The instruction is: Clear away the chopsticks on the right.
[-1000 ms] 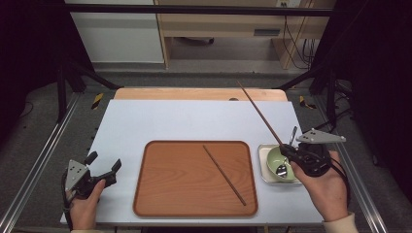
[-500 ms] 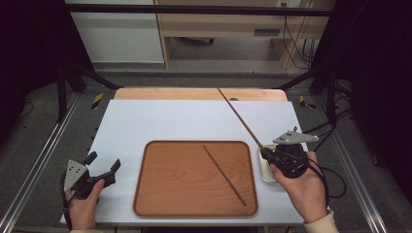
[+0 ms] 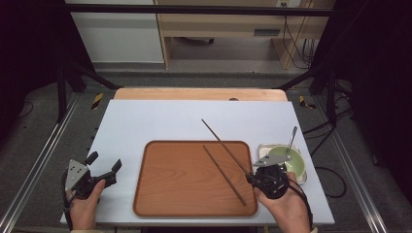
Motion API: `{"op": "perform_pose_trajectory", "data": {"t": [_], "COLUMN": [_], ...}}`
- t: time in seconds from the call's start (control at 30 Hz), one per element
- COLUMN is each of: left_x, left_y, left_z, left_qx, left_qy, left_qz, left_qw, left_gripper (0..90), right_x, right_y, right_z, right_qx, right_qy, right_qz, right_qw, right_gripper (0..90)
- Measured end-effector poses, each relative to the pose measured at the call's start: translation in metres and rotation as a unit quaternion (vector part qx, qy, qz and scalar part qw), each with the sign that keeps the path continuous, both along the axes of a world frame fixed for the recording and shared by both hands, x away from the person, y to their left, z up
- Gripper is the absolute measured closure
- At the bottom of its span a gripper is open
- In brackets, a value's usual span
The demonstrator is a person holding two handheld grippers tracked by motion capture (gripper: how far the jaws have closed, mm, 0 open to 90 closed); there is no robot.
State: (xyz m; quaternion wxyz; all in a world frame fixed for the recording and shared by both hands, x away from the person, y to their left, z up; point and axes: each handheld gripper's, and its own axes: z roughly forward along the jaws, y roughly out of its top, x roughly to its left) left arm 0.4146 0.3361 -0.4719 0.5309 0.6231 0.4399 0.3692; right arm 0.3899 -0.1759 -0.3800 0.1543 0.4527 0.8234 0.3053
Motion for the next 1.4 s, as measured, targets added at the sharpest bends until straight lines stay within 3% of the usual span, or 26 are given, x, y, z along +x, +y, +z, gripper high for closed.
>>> {"op": "perform_pose_trajectory", "data": {"t": [0.27,0.67,1.13,1.4], "left_x": [0.0,0.0,0.0,-0.001], "left_y": [-0.001,-0.004,-0.005,-0.005], "left_z": [0.0,0.001,0.001,0.003], "left_qx": [0.002,0.004,0.005,0.005], "left_qy": [0.0,-0.002,-0.002,-0.004], "left_qz": [-0.002,-0.007,-0.009,-0.009], "left_qw": [1.0,1.0,0.9999,0.9999], "left_gripper": [8.2,8.2,8.3,8.3], "right_x": [-0.015,-0.025,-0.023,-0.022], "right_y": [0.006,0.017,0.021,0.023], "right_z": [-0.031,-0.055,-0.067,-0.071], "right_qx": [0.008,0.001,0.002,0.0], "right_qy": [0.036,0.068,0.089,0.087], "right_qz": [-0.004,0.007,0.001,0.005], "right_qw": [0.9993,0.9976,0.9961,0.9962], "right_gripper": [84.4,84.3,84.3,84.1]}}
